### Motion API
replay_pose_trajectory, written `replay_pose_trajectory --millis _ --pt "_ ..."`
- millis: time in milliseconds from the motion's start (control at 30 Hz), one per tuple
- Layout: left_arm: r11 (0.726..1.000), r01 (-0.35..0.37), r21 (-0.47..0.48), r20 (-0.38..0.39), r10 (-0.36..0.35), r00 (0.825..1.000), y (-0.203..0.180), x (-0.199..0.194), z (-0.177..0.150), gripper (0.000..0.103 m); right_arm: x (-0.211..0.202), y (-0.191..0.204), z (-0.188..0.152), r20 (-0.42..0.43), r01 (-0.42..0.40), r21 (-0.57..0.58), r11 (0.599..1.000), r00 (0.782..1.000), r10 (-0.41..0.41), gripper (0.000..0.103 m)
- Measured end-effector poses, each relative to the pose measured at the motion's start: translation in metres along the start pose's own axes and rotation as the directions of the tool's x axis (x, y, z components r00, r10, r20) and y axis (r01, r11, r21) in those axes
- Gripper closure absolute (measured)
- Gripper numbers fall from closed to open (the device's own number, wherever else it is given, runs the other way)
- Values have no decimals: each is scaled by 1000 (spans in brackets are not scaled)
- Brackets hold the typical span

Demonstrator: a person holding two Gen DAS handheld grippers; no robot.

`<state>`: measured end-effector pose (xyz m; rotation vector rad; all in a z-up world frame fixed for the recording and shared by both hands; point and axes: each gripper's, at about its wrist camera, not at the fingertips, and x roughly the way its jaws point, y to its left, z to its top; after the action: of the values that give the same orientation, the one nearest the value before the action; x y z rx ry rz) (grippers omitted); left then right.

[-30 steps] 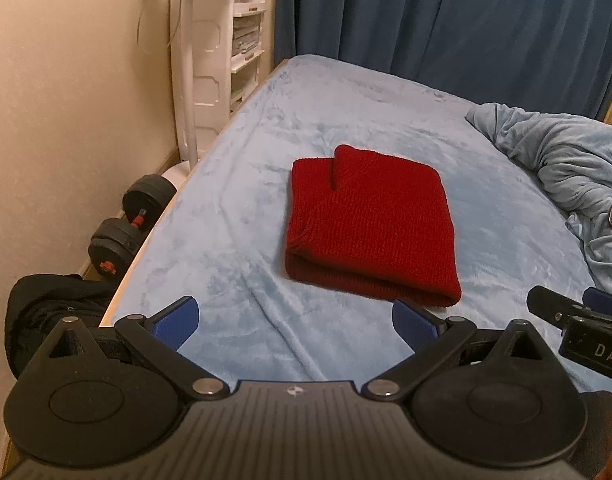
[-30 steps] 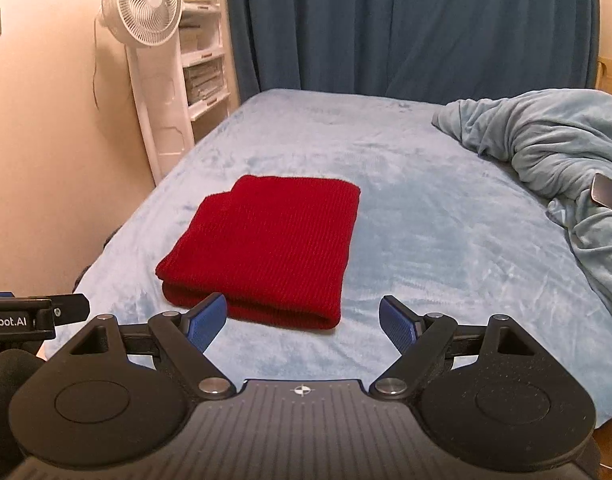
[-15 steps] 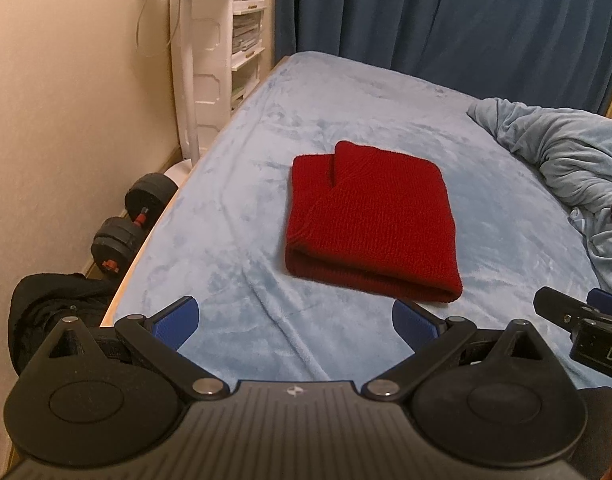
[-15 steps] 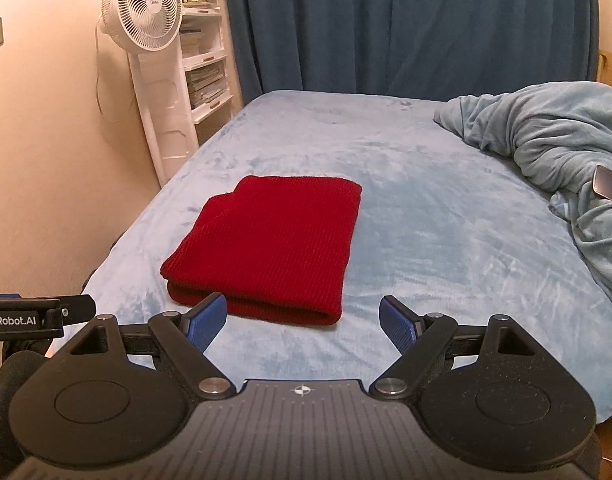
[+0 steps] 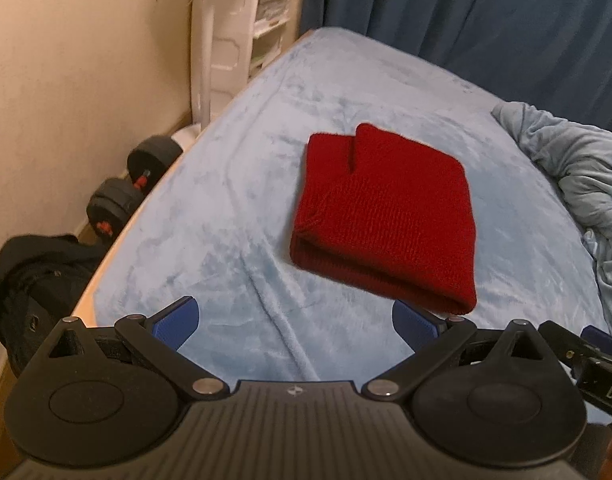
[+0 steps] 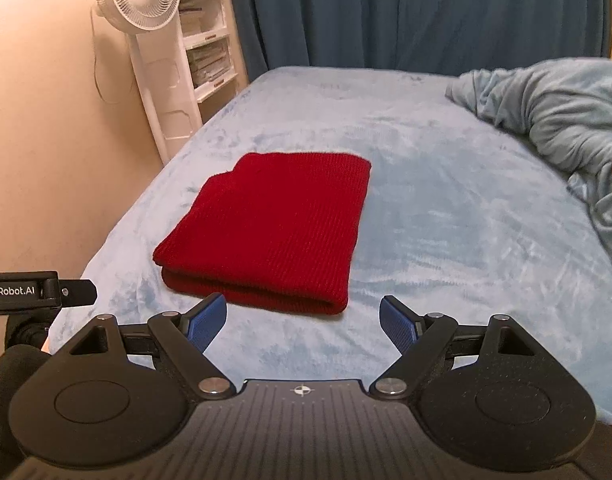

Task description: Fold small clothes

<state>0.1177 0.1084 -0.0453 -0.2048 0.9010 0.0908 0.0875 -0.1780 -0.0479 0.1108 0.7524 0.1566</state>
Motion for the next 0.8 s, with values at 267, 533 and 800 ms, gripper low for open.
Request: replay_pose_trajectory --millis 267,533,800 --pt "975 22 -223 -61 -37 997 0 56 21 0 62 -62 51 -45 -123 206 971 990 135 10" --pt "889 6 -458 -140 -78 987 5 124 49 0 212 -134 146 -94 -109 331 937 985 148 8" --pt "807 -67 -586 -236 -91 968 25 184 45 0 347 -145 207 -206 -56 373 926 968 141 8"
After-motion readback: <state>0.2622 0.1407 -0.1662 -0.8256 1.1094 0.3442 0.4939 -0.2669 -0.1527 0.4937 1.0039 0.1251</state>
